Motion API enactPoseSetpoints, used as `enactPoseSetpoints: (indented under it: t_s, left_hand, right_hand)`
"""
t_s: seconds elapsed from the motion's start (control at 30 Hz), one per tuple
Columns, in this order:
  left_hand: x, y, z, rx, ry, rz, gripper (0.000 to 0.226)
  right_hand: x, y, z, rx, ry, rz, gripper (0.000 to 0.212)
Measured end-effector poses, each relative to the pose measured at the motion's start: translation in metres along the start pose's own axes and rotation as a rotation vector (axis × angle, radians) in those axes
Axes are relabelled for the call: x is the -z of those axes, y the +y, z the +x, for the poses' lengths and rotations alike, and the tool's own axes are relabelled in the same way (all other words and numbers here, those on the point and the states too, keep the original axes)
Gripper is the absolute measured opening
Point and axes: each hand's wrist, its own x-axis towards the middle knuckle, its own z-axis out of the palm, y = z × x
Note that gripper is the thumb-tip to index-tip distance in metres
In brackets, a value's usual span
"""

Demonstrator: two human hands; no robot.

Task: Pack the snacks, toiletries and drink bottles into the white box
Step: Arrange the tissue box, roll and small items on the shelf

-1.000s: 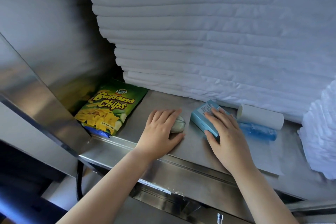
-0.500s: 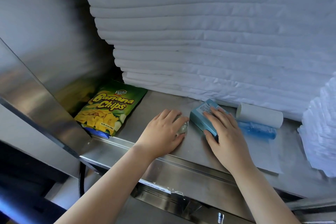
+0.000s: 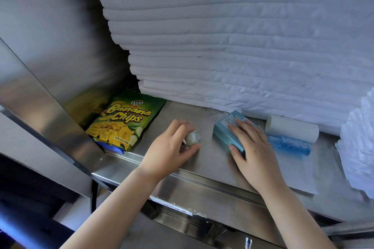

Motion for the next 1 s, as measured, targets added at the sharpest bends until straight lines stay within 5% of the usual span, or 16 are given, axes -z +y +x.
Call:
enactPoseSetpoints:
  t_s: [0.43,0.6,0.8,1.0]
  left_hand:
    - [0.014,-0.029,-0.019,0.074,-0.026,0.043,0.036]
    - [0.012,-0.023,-0.014,-0.057,-0.089,0.161,0.035]
    - [-0.004,-0.005,-0.026,-0.154,-0.026,0.254,0.032]
    - [0.003,-0.010,-0.021,-0.054,0.043,0.151,0.035]
  right_hand:
    - [0.000,0.000,0.001,0.010,0.010,0.015,0.046]
    - [-0.001,-0.001,0.000,0.009,0.007,0.026,0.046]
    - [-0.001,0.000,0.000,0.007,0.008,0.032,0.048]
    - [-0.002,0.000,0.000,0.007,0.007,0.028,0.048]
